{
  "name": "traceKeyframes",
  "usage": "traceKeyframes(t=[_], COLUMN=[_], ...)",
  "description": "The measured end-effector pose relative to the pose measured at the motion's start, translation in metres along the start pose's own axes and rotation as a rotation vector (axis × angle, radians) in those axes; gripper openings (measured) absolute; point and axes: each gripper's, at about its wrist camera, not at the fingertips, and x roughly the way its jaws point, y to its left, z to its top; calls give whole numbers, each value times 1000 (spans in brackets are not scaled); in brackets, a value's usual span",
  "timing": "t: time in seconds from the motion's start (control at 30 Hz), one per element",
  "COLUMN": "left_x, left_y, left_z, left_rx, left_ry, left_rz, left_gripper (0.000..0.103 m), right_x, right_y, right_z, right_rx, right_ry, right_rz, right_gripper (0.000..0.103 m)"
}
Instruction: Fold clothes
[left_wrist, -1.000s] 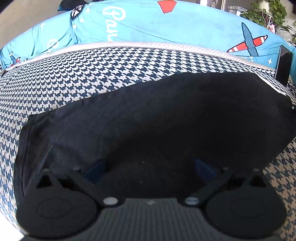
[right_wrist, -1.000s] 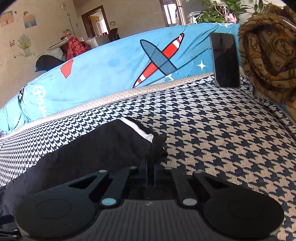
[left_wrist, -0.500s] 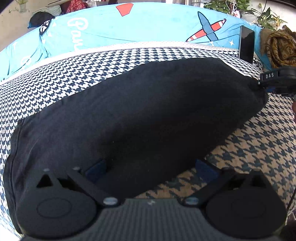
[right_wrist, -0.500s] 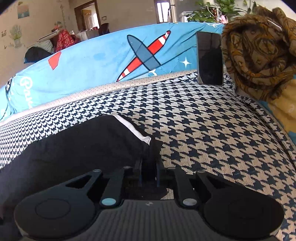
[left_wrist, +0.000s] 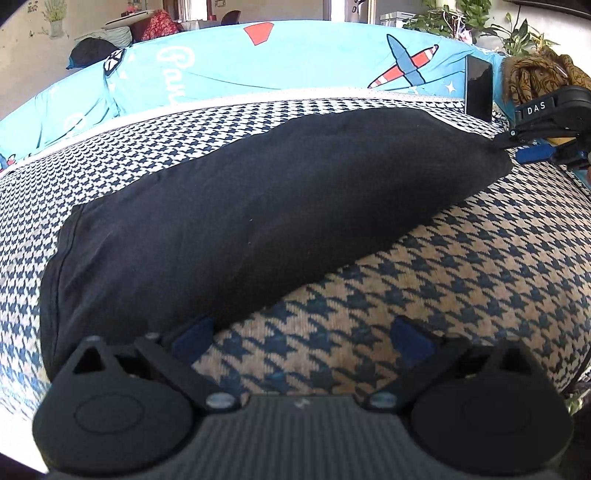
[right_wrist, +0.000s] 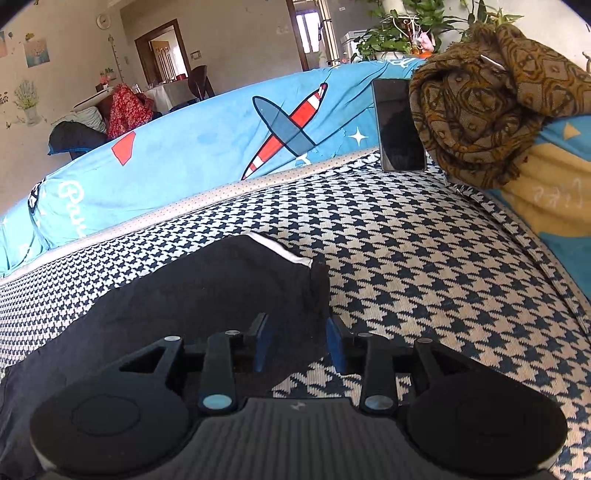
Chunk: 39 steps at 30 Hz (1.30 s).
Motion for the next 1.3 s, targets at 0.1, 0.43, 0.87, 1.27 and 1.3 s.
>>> traceKeyframes(t=[0.1, 0.43, 0.87, 1.27, 1.3], left_x=[-5, -12, -28, -12, -13], left_y=[11, 71, 128, 130, 127], left_z=[-8, -23, -20, -22, -22], left_rx=[-38, -235, -452, -422, -400], left_ry=[-38, -10, -151, -45, -44], left_rz=[38, 96, 276, 394, 404], left_gripper=[103, 103, 103, 103, 103], right_x=[-4, -17, -23, -26, -25], right_y=[5, 59, 128, 172, 175], right_z=[-8, -37, -79, -95, -96], right_rx=[1, -169, -371, -461, -464], right_ry=[21, 78, 128, 96, 97], right_rz=[44, 258, 393, 476, 478], right_gripper=[33, 33, 33, 34, 34])
